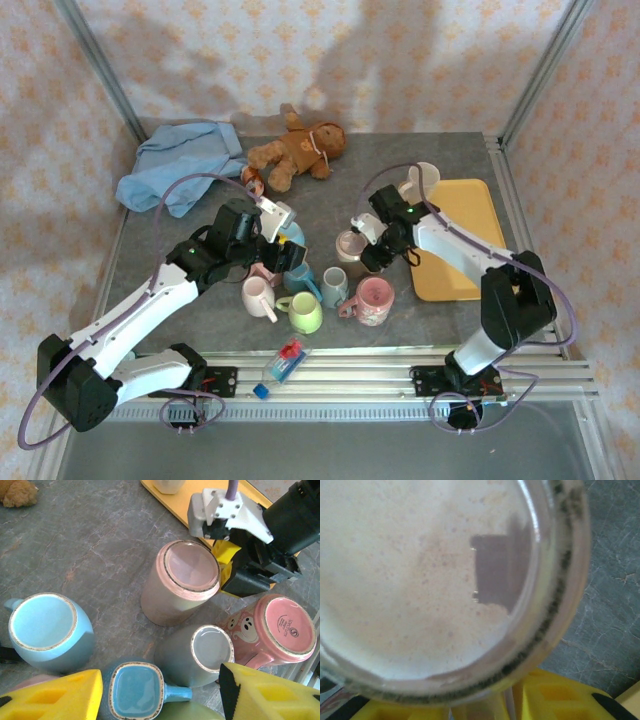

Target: Turn the mug right side up

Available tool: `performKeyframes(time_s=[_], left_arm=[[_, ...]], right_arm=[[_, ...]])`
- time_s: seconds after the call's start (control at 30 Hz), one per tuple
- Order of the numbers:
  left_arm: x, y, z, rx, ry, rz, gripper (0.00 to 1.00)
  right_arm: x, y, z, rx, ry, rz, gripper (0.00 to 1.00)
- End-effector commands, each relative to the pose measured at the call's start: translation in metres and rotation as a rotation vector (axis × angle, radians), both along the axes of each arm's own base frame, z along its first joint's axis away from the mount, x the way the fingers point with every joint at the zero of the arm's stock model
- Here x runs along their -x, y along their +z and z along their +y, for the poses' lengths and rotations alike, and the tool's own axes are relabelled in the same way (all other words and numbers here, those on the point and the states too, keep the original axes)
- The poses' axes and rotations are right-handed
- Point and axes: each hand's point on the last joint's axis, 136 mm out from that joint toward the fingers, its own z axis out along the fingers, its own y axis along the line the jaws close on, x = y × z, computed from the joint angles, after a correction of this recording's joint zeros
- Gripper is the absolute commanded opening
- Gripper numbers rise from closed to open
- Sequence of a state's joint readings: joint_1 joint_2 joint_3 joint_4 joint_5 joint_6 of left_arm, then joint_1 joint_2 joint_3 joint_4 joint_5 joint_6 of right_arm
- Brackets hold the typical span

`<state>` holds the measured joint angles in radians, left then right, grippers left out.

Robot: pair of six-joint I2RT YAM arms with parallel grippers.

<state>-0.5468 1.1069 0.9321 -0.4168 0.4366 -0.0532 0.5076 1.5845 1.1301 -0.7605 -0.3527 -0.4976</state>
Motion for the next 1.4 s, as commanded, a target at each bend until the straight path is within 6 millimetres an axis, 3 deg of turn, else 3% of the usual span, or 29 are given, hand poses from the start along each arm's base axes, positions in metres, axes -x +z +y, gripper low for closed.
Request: performKeyframes(time_s=[0.0, 0.37, 0.67, 0.73, 1.03, 1.37], left_arm=[[-0.004, -0.003, 0.004, -0.015, 0.024, 0.004, 0.64], [-0.005, -0.006, 0.006, -0.026, 0.033, 0.01, 0.64], [-0.008, -0.002, 0.005, -0.009, 0.052, 0.019, 0.64], [-0.008, -0.001, 0.004, -0.002, 0.053, 0.02, 0.64], [-0.011, 0.013, 0.002, 0.056, 0.085, 0.013, 0.64], [-0.015, 0.035, 0.002, 0.138, 0.146, 0.019, 0.65]], right_arm=[[-0.014, 0.004, -0.001, 0.049, -0.026, -0.069, 0.34], [-0.016, 0.003, -0.002, 0.074, 0.022, -0.102, 0.28], [-0.016, 0.008, 0.002, 0.057, 0.033, -0.11, 0.02], [-0.017, 0.013, 0.003, 0.046, 0.027, -0.119, 0.0], [-0.025, 0.05, 0.021, -0.093, -0.035, -0.17, 0.0], [-0.035, 0.11, 0.038, -0.247, -0.091, -0.261, 0.0]])
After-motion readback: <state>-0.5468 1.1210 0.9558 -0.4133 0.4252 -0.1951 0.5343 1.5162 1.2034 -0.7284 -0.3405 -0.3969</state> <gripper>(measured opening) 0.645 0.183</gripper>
